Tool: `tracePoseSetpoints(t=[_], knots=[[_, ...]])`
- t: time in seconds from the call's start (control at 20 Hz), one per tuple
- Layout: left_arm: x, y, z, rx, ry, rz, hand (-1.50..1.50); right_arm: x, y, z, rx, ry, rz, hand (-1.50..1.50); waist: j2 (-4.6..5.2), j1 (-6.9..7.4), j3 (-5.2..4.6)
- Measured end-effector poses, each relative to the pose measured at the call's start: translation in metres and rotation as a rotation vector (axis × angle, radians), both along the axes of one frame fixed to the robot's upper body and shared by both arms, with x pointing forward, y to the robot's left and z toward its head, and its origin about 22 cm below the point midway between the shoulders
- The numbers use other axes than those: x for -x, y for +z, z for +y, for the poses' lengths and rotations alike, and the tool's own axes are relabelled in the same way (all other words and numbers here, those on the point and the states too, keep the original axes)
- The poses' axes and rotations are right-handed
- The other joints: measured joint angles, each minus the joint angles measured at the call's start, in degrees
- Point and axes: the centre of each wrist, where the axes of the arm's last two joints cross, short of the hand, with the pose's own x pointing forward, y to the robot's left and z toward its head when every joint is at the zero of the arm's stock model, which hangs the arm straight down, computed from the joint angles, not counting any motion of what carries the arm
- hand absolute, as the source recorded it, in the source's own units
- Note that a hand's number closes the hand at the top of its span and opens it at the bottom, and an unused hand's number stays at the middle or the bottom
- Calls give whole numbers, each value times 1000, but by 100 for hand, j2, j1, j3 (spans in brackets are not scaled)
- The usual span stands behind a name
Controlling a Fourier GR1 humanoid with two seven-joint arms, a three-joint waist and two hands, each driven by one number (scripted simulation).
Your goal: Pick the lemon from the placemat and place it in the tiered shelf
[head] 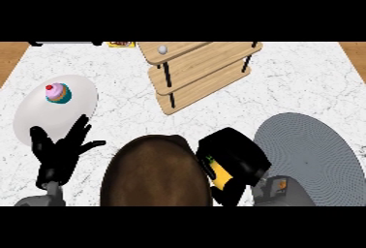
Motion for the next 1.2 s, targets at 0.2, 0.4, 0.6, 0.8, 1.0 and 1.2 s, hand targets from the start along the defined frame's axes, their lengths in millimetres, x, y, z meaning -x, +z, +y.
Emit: tracePoseSetpoints(t=[0.2, 0.4, 0.6, 0.8, 1.0, 1.2], knots=[[2, -1, 3, -2, 9, -1, 0, 25, 53, 2, -118, -23, -112, 150, -5, -45, 12], [0, 0, 2, -7, 8, 6, 0, 41, 103, -9, -213, -102, -212, 150, 7, -34, 11], [-3, 2, 1, -5, 3, 8, 0, 47, 148, -21, -256, -175, -266, 150, 16, -1, 6], [-4, 4, -2, -6, 0, 12, 0, 35, 189, -25, -300, -220, -309, 150, 26, 38, 0], [-4, 4, -1, 4, -11, 10, 0, 13, 226, -27, -350, -255, -325, 150, 32, 58, -5], [-7, 3, -2, -5, -12, 6, 0, -11, 259, -34, -368, -303, -326, 150, 41, 78, 5]])
